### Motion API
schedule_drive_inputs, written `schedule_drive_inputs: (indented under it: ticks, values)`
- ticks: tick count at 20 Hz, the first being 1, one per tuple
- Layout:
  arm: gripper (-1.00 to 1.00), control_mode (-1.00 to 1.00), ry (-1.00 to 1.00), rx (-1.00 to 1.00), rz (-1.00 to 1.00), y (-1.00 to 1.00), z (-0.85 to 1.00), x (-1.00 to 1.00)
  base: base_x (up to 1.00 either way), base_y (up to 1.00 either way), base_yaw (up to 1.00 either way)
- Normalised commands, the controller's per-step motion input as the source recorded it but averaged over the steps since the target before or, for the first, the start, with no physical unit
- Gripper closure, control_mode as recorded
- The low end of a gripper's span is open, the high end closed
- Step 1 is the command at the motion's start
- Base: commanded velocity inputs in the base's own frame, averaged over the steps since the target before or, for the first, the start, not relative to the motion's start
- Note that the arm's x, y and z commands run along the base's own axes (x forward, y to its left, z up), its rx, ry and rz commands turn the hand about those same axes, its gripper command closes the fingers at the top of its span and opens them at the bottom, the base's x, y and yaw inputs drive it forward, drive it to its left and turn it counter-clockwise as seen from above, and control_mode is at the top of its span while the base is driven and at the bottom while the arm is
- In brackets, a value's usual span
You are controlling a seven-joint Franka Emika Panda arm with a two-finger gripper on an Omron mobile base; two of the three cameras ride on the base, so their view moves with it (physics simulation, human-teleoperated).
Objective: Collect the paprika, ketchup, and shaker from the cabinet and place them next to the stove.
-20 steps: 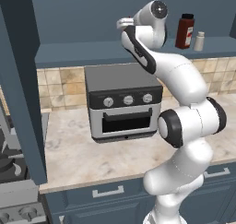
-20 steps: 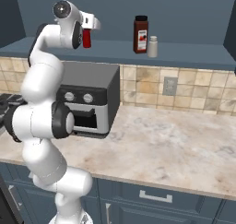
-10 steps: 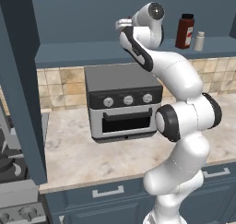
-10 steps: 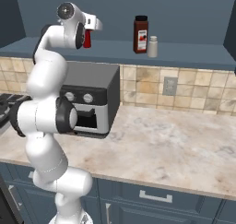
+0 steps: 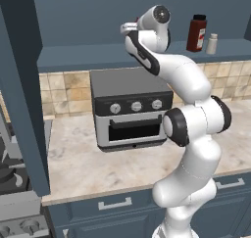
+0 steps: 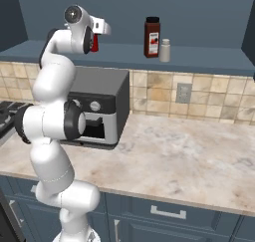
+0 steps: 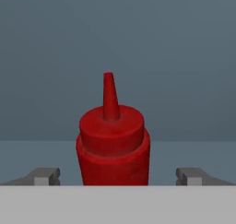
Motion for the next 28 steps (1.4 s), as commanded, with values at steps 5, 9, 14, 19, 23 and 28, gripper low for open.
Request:
schedule_drive_inputs:
  ticks: [5, 9, 14, 19, 23, 28]
  values:
    - [1.0, -1.0, 0.0, 0.0, 0.0, 0.01, -0.1, 0.11, 0.0, 0.0, 0.0]
    - [1.0, -1.0, 0.0, 0.0, 0.0, 0.0, -0.05, 0.1, 0.0, 0.0, 0.0]
    - [1.0, -1.0, 0.0, 0.0, 0.0, 0.0, 0.0, 0.02, 0.0, 0.0, 0.0]
    - [1.0, -1.0, 0.0, 0.0, 0.0, 0.0, 0.0, 0.0, 0.0, 0.0, 0.0]
    - [1.0, -1.0, 0.0, 0.0, 0.0, 0.0, 0.0, -0.04, 0.0, 0.0, 0.0]
    - [1.0, -1.0, 0.0, 0.0, 0.0, 0.0, -0.09, -0.21, 0.0, 0.0, 0.0]
